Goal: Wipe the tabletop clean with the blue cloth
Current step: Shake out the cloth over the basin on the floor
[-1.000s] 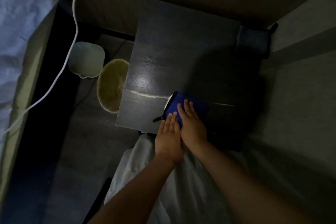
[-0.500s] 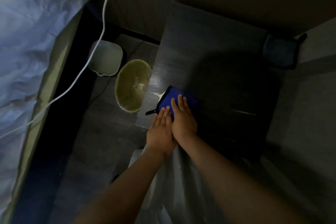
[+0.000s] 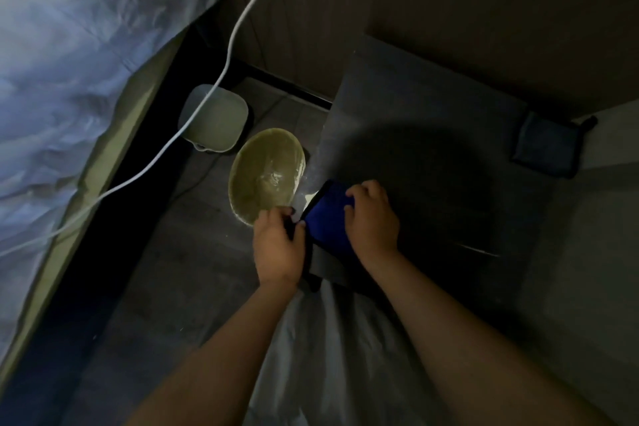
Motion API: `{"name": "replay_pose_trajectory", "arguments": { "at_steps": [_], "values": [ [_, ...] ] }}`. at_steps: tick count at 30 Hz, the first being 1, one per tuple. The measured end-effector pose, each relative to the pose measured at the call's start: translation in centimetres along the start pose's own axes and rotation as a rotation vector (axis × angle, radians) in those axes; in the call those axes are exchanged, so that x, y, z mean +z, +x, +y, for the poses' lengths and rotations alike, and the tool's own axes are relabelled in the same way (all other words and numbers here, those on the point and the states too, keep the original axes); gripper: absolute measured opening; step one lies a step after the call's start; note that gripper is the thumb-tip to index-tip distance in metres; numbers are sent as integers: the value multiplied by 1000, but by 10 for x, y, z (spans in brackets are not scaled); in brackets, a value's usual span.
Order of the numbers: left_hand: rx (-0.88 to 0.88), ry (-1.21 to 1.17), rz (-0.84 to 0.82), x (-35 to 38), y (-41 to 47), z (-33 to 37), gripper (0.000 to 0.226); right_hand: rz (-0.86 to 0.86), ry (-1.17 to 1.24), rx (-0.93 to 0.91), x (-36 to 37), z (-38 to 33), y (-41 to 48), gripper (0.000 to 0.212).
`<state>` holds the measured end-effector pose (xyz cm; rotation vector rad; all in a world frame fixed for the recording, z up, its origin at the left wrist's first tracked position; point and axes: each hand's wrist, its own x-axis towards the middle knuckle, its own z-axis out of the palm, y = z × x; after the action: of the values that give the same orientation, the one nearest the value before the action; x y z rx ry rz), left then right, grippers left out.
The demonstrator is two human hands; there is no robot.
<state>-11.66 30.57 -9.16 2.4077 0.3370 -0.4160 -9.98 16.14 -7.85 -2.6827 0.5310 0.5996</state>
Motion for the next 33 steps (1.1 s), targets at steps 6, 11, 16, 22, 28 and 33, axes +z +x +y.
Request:
{"name": "replay_pose_trajectory", "arguments": {
  "at_steps": [6,11,16,22,28,33],
  "values": [
    [-311,36,13,17,6,14,41,-75,-177,-78,-9,-2,33,40],
    [-453,7,38,29,-1,18,35,-55,-212,-123,-3,-1,34,35],
    [-437,1,20,36,1,17,23,-65,-122,-120,0,-1,32,23],
    [-421,-63,18,37,2,9,21,-68,-80,-88,3,-4,31,20],
    [-503,-209,78,24,16,1,19,-85,-54,-72,7,-28,42,18],
    [-421,-63,78,-6,62,-13,22,-79,-130,-148,7,-74,72,22]
  ]
}}
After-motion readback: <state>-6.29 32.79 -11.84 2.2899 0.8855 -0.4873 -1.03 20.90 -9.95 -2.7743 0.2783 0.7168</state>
